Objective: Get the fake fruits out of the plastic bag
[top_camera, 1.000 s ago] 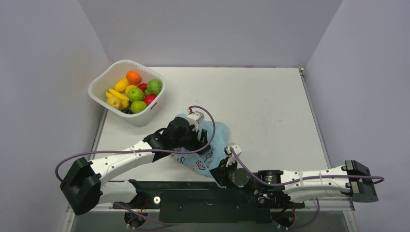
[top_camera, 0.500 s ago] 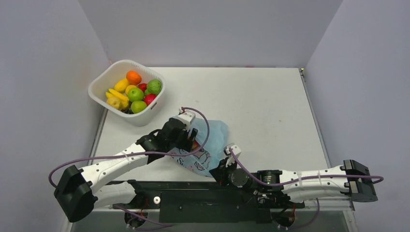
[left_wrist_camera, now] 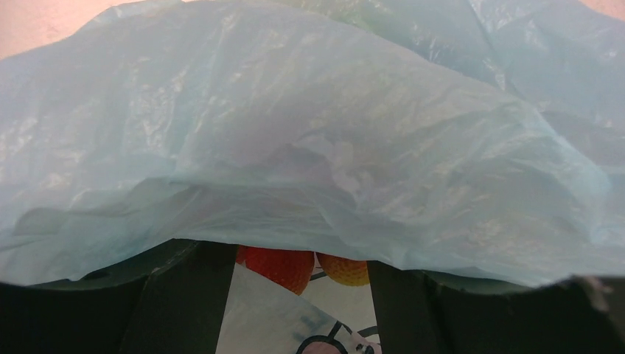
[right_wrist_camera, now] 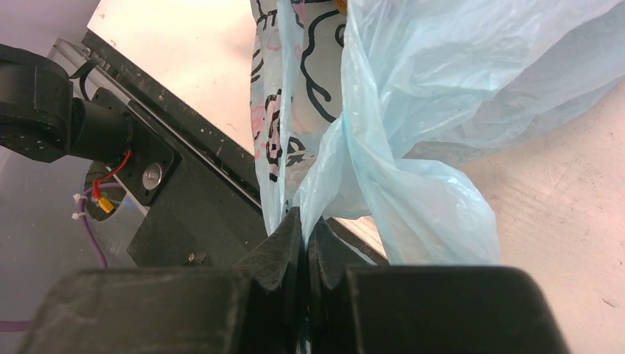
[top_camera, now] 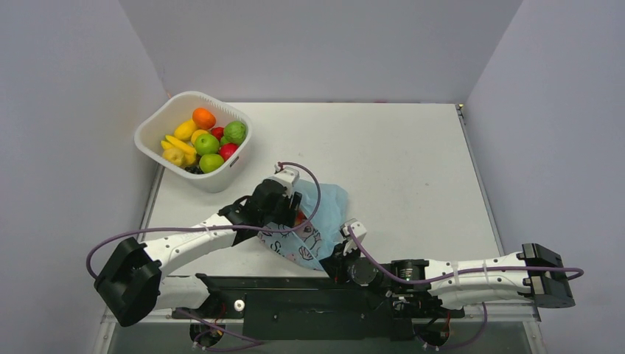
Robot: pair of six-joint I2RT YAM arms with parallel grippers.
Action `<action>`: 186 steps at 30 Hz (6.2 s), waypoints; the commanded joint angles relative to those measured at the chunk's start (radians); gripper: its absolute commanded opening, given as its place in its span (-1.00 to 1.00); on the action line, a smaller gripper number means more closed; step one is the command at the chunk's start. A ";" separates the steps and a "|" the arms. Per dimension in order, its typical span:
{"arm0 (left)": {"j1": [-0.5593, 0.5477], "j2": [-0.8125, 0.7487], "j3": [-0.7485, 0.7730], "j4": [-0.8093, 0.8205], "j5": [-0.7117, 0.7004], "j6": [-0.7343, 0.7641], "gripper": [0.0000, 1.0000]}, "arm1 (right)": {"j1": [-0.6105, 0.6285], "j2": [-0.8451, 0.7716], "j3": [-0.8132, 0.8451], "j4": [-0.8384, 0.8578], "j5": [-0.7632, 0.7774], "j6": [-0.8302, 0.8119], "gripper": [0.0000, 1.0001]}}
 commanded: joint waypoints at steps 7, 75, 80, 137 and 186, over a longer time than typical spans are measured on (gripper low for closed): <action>0.006 0.063 0.045 0.152 0.030 -0.036 -0.04 | 0.008 -0.010 0.026 0.026 0.022 -0.003 -1.00; 0.606 -0.082 0.511 0.649 1.238 -0.988 -1.00 | -0.049 -0.154 0.007 -0.175 0.200 0.088 -1.00; 0.612 -0.021 0.458 1.083 1.228 -1.325 -1.00 | -0.052 -0.143 0.017 -0.175 0.197 0.086 -1.00; 1.053 0.492 1.061 -0.291 0.505 -0.081 0.36 | -0.115 -0.055 0.097 -0.194 0.129 0.036 -1.00; -0.374 -0.195 0.071 0.055 0.233 -0.221 0.27 | -0.112 -0.060 0.096 -0.192 0.123 0.049 -1.00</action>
